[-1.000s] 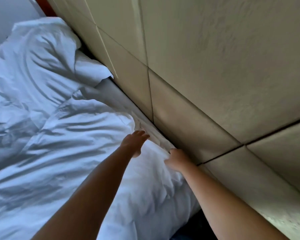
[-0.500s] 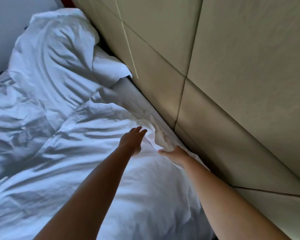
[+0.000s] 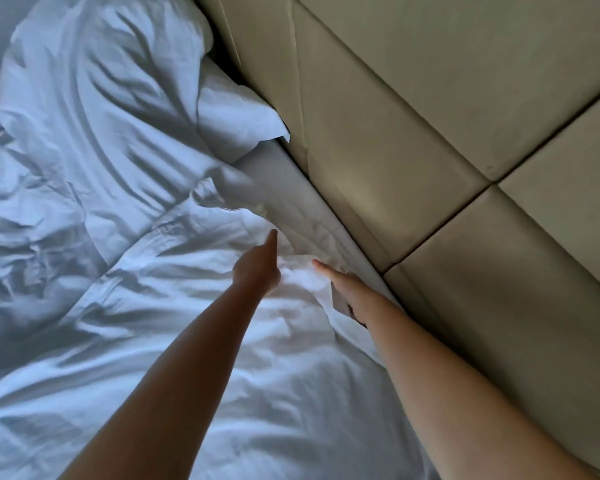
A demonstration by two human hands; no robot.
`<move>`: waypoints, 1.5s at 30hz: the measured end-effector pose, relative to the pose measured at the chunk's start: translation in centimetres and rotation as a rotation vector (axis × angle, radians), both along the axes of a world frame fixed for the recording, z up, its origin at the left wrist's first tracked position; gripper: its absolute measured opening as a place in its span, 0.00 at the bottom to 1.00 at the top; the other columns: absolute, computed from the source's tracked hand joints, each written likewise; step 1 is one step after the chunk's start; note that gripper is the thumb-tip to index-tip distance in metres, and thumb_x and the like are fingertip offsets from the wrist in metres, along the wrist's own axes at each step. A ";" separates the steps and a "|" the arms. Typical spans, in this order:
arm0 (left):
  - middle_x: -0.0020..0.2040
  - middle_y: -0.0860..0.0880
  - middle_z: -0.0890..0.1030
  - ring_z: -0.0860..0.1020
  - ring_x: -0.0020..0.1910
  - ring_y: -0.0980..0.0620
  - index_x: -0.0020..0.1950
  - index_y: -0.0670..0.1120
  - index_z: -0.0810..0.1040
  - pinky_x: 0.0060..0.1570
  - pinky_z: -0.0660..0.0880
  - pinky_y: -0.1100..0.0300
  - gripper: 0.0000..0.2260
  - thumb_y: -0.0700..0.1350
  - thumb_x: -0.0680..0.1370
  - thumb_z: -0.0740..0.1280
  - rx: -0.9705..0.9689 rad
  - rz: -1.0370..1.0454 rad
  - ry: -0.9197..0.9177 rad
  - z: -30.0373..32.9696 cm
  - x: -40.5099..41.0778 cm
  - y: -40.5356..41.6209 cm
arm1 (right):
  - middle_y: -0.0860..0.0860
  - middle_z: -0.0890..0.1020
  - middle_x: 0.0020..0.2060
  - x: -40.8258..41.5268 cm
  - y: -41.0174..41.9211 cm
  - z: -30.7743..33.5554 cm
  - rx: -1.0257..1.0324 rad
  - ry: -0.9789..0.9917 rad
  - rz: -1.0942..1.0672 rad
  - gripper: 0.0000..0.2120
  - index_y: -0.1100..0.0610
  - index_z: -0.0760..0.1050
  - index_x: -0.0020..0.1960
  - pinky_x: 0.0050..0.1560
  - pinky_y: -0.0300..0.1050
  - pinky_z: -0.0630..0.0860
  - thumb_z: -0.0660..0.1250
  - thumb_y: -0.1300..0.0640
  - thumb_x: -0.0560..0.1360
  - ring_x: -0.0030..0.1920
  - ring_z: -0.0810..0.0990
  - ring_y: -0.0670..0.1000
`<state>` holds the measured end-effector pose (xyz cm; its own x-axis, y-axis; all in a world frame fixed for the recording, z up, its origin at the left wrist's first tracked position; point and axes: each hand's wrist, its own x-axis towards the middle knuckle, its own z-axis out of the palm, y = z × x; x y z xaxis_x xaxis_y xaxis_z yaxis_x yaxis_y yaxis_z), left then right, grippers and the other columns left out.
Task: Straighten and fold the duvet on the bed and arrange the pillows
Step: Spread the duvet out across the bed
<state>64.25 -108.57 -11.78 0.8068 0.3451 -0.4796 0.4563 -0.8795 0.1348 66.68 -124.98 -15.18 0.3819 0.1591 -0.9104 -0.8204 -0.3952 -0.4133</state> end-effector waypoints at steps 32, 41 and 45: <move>0.47 0.40 0.80 0.78 0.48 0.37 0.54 0.43 0.75 0.43 0.72 0.52 0.13 0.36 0.72 0.60 0.254 0.016 -0.403 6.8 9.1 4.8 | 0.51 0.70 0.64 1.6 5.4 4.3 -0.180 -0.738 0.725 0.40 0.48 0.52 0.74 0.51 0.45 0.72 0.69 0.42 0.69 0.60 0.75 0.56; 0.79 0.48 0.45 0.46 0.78 0.49 0.78 0.55 0.39 0.75 0.49 0.47 0.40 0.36 0.76 0.62 -0.028 -0.219 -0.048 -1.0 3.2 2.7 | 0.55 0.72 0.66 -0.3 0.1 0.4 -0.526 -0.341 0.669 0.28 0.53 0.54 0.74 0.66 0.56 0.65 0.58 0.49 0.77 0.65 0.72 0.59; 0.79 0.49 0.43 0.42 0.78 0.49 0.78 0.54 0.39 0.76 0.42 0.48 0.34 0.39 0.79 0.56 0.036 -0.261 -0.005 -2.3 -1.5 0.1 | 0.56 0.74 0.65 -1.7 -2.3 0.0 -0.618 -0.466 0.618 0.21 0.55 0.62 0.70 0.64 0.53 0.67 0.52 0.46 0.81 0.64 0.73 0.58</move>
<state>62.74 -108.52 -14.11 0.8733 0.1421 -0.4660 0.2129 -0.9717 0.1027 64.96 -127.24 -15.20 0.7333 -0.0014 -0.6799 -0.2050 -0.9539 -0.2191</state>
